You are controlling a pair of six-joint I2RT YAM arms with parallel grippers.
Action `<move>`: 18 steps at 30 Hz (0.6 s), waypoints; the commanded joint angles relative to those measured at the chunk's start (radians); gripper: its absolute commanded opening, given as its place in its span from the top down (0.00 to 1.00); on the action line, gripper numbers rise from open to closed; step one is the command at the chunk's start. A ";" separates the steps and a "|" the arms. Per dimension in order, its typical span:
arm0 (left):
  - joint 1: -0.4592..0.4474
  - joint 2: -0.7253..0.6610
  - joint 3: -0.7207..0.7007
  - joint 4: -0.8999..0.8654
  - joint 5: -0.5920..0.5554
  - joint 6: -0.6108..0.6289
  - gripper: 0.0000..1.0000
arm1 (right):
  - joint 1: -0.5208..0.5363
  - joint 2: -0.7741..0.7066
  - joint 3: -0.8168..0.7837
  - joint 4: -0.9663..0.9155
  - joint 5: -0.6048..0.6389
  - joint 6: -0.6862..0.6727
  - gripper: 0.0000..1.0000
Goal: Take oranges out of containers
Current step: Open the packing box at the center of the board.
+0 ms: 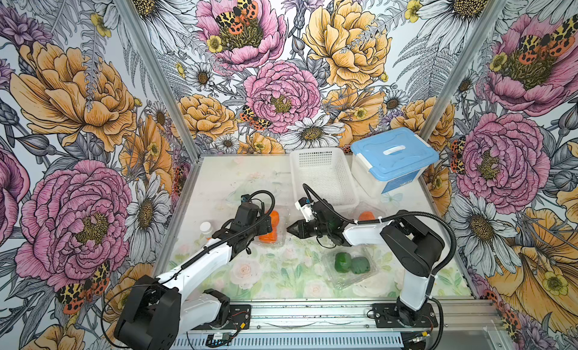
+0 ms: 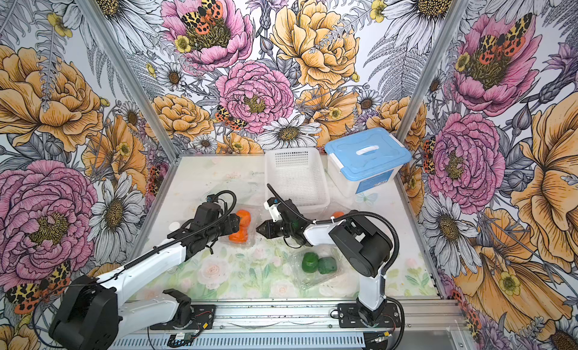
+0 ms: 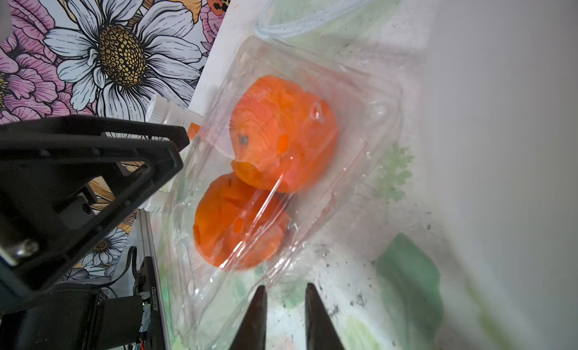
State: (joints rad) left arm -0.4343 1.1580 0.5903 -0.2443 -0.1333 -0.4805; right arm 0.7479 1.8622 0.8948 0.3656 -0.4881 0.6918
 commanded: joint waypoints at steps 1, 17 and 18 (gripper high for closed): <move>-0.015 0.003 -0.015 0.048 0.014 -0.022 0.18 | 0.006 0.020 -0.003 0.051 -0.018 0.012 0.78; -0.088 0.102 0.005 0.115 -0.001 -0.072 0.17 | 0.007 0.053 0.009 0.063 -0.020 0.032 0.74; -0.089 0.109 0.006 0.124 0.004 -0.076 0.18 | 0.007 0.057 0.009 0.066 -0.021 0.036 0.74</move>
State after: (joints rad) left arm -0.5022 1.2453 0.5888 -0.1616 -0.1703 -0.5228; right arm 0.7467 1.8843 0.8944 0.3946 -0.4953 0.7177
